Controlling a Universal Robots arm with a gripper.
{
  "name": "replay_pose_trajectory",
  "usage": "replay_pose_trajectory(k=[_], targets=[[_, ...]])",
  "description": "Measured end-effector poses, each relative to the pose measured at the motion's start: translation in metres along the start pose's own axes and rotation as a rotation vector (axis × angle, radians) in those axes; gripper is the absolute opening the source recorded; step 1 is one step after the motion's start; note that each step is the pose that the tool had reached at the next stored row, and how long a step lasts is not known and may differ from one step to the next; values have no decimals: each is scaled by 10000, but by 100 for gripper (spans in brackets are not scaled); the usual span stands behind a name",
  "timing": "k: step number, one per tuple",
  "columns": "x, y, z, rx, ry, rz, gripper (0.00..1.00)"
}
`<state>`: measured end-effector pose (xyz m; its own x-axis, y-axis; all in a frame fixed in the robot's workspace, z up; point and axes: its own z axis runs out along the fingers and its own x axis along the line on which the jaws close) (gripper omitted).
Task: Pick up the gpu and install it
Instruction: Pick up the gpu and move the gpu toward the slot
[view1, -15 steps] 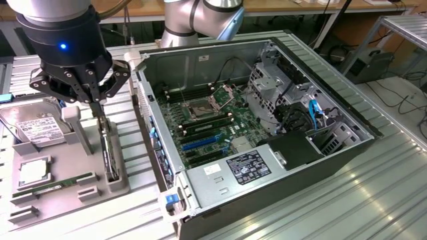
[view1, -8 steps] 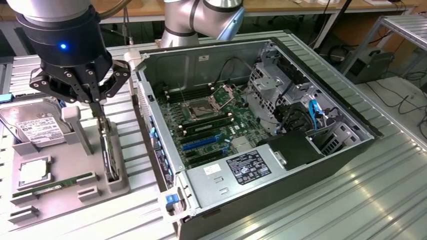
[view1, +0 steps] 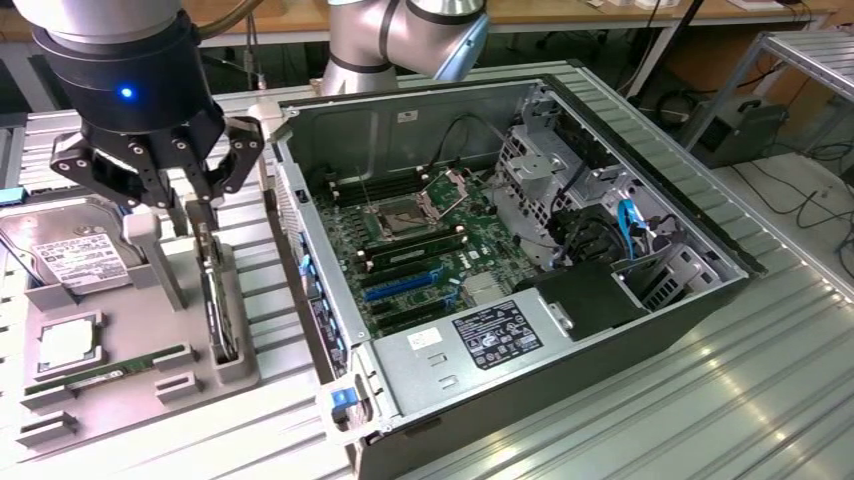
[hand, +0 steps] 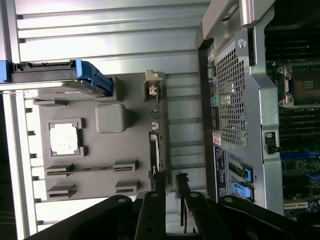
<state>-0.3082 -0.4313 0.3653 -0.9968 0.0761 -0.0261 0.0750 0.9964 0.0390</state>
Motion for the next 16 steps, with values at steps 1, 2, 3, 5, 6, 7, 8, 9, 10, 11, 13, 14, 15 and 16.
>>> replay_pose_trajectory(k=[1,2,3,5,6,7,8,9,10,11,13,14,15,16], targets=[[0,0,0,0,0,0,30],[0,0,0,0,0,0,36],[0,0,0,1,0,0,36],[16,-2,32,3,-16,0,42],[38,-4,61,4,-19,-1,42],[78,-8,106,3,-22,-1,42],[101,-11,138,3,-23,-1,42],[111,-12,156,3,-23,-1,42],[116,-13,175,3,-23,-1,42],[118,-14,194,3,-23,-1,42],[119,-16,232,3,-23,-2,42],[120,-16,250,3,-22,-1,42],[121,-17,270,3,-22,-1,42],[122,-18,288,4,-22,-1,42]])
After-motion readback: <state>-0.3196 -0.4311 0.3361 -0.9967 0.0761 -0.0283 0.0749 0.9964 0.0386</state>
